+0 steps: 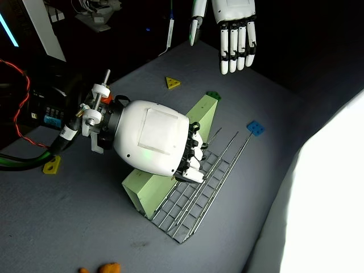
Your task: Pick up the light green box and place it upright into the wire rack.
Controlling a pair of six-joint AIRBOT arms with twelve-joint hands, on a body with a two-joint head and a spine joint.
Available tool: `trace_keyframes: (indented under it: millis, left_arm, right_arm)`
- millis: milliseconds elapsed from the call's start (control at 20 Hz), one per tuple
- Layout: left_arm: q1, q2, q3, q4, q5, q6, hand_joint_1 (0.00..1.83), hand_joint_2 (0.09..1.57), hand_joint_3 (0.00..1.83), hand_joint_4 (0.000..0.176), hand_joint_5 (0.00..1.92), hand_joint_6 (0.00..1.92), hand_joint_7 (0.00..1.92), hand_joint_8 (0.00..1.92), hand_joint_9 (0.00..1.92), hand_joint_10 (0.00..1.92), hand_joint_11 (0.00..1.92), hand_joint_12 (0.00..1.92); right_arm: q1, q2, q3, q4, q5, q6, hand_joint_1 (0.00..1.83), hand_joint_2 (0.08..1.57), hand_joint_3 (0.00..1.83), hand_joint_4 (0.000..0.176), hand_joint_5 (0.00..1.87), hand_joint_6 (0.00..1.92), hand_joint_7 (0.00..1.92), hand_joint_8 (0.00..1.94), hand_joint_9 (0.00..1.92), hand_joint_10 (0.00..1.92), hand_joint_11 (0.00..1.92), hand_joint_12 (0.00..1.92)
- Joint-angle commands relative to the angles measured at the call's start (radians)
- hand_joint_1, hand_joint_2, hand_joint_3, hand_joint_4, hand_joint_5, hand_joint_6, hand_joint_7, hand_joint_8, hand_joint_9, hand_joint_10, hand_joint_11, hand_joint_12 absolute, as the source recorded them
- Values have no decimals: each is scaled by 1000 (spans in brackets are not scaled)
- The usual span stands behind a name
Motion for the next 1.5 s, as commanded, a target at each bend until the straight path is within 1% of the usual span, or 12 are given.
trace_keyframes:
  millis: [0,50,150,1100,1200,1400,1450]
  left_arm:
    - [-8,1,2,8,84,-3,83,1253,1,30,278,6,323,1,253,1,0,558]
    - [-8,1,3,8,84,-3,134,1243,0,24,296,9,326,1,259,3,0,597]
    - [-8,1,4,8,84,-3,147,1240,0,23,301,9,327,1,261,3,0,607]
    - [-8,0,10,8,83,-3,150,1238,0,23,303,5,327,1,261,2,0,612]
    - [-8,0,10,8,83,-3,120,1248,2,26,287,1,309,0,250,0,0,578]
    - [-8,0,10,8,83,-3,145,1243,0,24,305,6,310,0,248,0,0,566]
    - [-8,0,10,8,83,-3,131,1245,0,26,292,1,303,0,244,0,0,555]
  right_arm:
    - [6,1,0,-28,4,14,1257,1096,0,0,1080,694,994,1167,789,1339,492,1696]
    - [6,0,0,-28,3,14,1258,1103,2,0,1059,712,983,1206,796,1355,499,1700]
    - [7,-1,0,-29,3,14,1258,1105,2,0,1053,718,980,1216,798,1360,501,1701]
    - [14,-1,1,-33,2,27,1258,1105,2,0,1052,720,979,1218,798,1361,500,1701]
    - [14,-1,1,-33,2,27,1255,1110,2,0,1048,730,963,1241,792,1350,514,1672]
    - [17,-2,1,-33,2,31,1259,1108,0,0,1067,698,958,1254,790,1360,519,1664]
    - [18,-1,1,-33,2,31,1252,1111,1,0,1046,745,960,1238,790,1336,505,1654]
